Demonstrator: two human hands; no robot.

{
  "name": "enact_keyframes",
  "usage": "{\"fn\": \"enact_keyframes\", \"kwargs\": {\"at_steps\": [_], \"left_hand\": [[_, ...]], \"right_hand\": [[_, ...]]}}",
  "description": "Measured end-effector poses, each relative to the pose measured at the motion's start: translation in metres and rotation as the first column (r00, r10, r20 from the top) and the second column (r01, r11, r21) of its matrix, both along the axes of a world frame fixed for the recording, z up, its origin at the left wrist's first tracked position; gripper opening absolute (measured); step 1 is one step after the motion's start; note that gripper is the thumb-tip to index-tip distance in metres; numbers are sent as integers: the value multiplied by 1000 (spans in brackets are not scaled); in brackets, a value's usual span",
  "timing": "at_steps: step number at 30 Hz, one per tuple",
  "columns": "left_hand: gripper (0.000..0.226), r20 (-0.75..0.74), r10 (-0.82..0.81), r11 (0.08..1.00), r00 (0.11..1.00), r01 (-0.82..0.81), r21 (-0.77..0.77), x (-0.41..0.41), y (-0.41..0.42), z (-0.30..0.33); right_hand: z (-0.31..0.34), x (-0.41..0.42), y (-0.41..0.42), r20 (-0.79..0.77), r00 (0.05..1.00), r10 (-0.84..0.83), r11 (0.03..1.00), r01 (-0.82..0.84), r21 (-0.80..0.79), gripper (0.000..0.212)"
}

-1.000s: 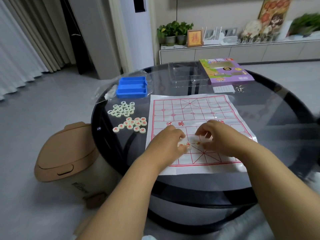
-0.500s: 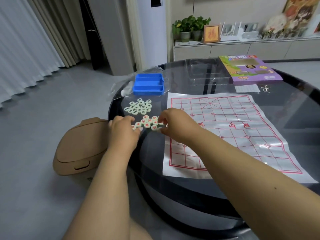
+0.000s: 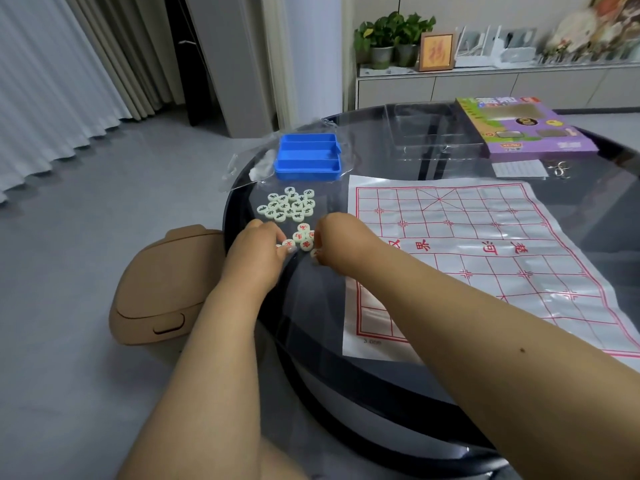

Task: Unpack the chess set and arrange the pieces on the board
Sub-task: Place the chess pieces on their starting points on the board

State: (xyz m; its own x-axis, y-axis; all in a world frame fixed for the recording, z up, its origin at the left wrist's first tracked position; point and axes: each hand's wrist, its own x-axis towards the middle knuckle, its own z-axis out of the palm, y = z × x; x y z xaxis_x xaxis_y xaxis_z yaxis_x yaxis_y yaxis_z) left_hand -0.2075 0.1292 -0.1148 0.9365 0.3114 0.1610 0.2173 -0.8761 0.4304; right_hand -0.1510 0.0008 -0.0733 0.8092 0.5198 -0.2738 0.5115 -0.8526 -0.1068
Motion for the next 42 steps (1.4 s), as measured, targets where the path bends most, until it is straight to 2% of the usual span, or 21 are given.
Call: {"fn": "enact_keyframes", "kwargs": {"at_steps": [3,7,11,15,19,24,27,31,35,37,40,42], "left_hand": [[23,-28,-10,999,1000,11,39,-4,-1,0],[23,-33,-2,1000,999,3,30,-9,-2,2],[24,4,12,1000,1000,-12,9,-12,-5,9],[22,72,-5,1000,997,7,-23,-14,-22,24],[22,105,-172,982,979,179,-56,-17,-70,41],[26,-21,-378,926,925,378,-4,-12,-119,36],[27,-138,-413,908,900,418,7,-9,-129,29],[25,-213,-454,886,865,464,-8,-12,-133,25],[33,-160,-419,908,894,415,-58,-15,-123,28],[29,-71,-328,944,942,324,-64,-14,-107,29],[25,65,-148,988,987,150,-21,-10,-76,24],[32,97,-37,999,995,37,4,-8,-57,19]], "right_hand": [[4,-4,1,-7,999,34,999,-34,-22,28],[6,-13,2,1,997,75,997,-75,24,18],[7,-20,-1,48,993,111,991,-115,74,28],[17,-24,-25,73,995,74,968,-89,233,26],[26,-23,-92,45,998,-42,928,22,371,22],[19,-22,-166,3,996,-93,955,88,282,23],[10,-24,-179,-19,997,-71,973,73,219,23],[6,-25,-182,-48,998,-38,979,47,199,24],[11,-23,-177,33,997,-74,952,61,300,25],[14,-21,-163,98,991,-95,926,51,373,24],[13,-18,-127,112,991,-75,910,23,415,26],[9,-15,-102,101,992,-70,902,20,431,31]]}}
